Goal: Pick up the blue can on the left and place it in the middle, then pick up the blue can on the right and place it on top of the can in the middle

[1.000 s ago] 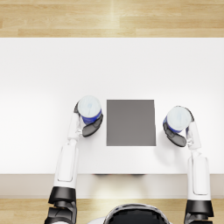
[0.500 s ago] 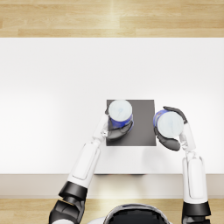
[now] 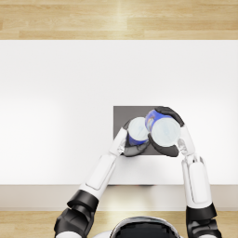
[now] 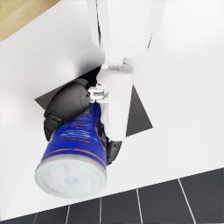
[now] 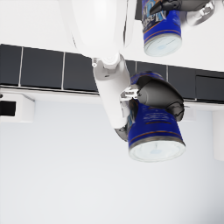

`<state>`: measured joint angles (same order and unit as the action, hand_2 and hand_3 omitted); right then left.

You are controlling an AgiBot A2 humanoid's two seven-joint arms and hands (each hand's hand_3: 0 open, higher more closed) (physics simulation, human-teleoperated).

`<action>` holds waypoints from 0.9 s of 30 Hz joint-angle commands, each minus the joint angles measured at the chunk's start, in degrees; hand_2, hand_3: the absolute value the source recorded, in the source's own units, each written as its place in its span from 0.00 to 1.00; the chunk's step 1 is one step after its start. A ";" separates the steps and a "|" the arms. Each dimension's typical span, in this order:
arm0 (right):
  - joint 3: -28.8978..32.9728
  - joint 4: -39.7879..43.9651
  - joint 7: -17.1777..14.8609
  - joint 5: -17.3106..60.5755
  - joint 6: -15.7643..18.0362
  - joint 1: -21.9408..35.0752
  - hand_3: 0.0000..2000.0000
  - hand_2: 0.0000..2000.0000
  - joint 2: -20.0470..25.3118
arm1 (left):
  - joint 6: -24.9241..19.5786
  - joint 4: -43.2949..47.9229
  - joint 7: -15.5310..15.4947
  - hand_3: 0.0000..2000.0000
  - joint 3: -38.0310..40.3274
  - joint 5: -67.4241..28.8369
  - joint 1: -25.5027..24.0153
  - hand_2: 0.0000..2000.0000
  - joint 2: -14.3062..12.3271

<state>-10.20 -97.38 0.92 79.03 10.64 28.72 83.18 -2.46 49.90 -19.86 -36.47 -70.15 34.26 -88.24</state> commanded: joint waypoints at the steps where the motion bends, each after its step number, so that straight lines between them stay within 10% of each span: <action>1: -2.49 0.71 -0.02 0.00 -0.12 4.11 0.76 1.00 1.84 | -0.17 -3.24 -0.04 0.76 1.72 -0.04 1.85 1.00 -1.51; 3: -3.90 1.55 -0.02 0.00 0.07 5.26 0.76 1.00 2.64 | -0.41 -4.56 -0.10 0.76 0.55 0.00 2.48 1.00 -1.39; 4: -4.52 1.98 -0.02 0.00 0.19 5.75 0.76 1.00 3.01 | -0.46 -4.56 -0.10 0.60 0.86 -0.03 2.40 0.32 -1.51; 5: -5.04 2.13 -0.02 0.00 0.25 5.89 0.76 1.00 3.21 | -0.95 -3.66 -0.16 0.43 0.94 -0.03 1.85 0.00 -1.32; 8: -6.39 4.19 -0.06 0.00 0.28 6.38 0.76 1.00 3.81 | 0.76 0.97 -0.11 0.00 1.96 0.00 -0.35 0.00 -0.35; 11: -7.29 5.27 -0.14 0.00 0.12 6.27 0.76 1.00 4.12 | 1.85 11.43 0.78 0.00 3.63 0.00 -5.08 0.00 2.37; 13: -7.54 5.78 -1.02 0.00 -0.87 6.24 0.76 1.00 4.35 | 2.15 18.51 10.06 0.00 5.62 0.01 -8.17 0.00 4.16; 16: -7.85 6.65 -9.33 0.00 -11.11 6.41 0.76 1.00 4.77 | 2.34 27.82 16.25 0.00 9.38 0.02 -12.05 0.00 6.23; 27: -10.84 11.23 -15.40 -0.02 -15.97 3.63 0.76 1.00 4.73 | 2.45 45.26 19.77 0.00 23.10 0.05 -20.02 0.00 9.10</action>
<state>-20.79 -86.61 -14.49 79.01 -5.42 32.05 87.89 0.00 93.00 -0.06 -15.47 -70.10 14.31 -79.28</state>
